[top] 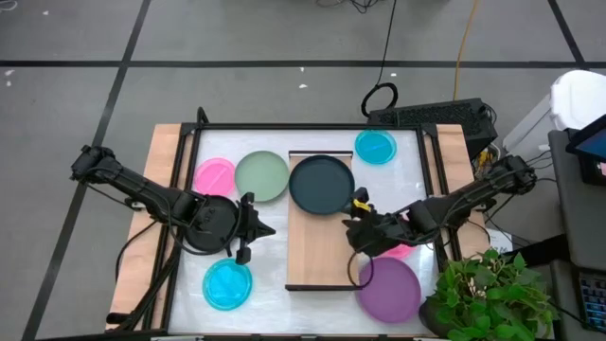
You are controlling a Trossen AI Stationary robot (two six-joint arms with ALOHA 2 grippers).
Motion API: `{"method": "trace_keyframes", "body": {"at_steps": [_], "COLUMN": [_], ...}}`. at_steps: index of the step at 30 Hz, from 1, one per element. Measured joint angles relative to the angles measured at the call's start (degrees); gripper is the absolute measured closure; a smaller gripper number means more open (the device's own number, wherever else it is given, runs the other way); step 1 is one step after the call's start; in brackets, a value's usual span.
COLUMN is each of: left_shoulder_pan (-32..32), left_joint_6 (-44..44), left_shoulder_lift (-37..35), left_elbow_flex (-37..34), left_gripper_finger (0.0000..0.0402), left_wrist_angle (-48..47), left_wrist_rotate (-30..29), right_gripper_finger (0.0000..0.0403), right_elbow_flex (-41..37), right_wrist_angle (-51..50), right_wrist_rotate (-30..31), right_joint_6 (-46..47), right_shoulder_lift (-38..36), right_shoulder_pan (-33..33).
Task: Place and stack plates onto a shelf
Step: Put the bottom blue transparent plate on the shelf
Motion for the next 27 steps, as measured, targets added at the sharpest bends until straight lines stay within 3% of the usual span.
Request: {"method": "trace_keyframes", "body": {"at_steps": [11,27], "left_shoulder_pan": [0.1,0.1], "left_joint_6": [1.1,-5.2], "left_shoulder_lift": [0.0,0.0], "left_elbow_flex": [0.0,0.0], "left_gripper_finger": [0.0398,0.0398], "left_wrist_angle": [-0.3,-9.3], "left_wrist_rotate": [0.0,3.1], "right_gripper_finger": [0.0243,0.0243], "right_elbow_flex": [0.0,0.0], "right_wrist_angle": [3.6,-4.2], "right_wrist_rotate": [0.0,-0.1], "right_joint_6": [8.4,21.5], "right_shoulder_lift": [-5.2,-10.6], "right_shoulder_pan": [4.6,6.9]}}
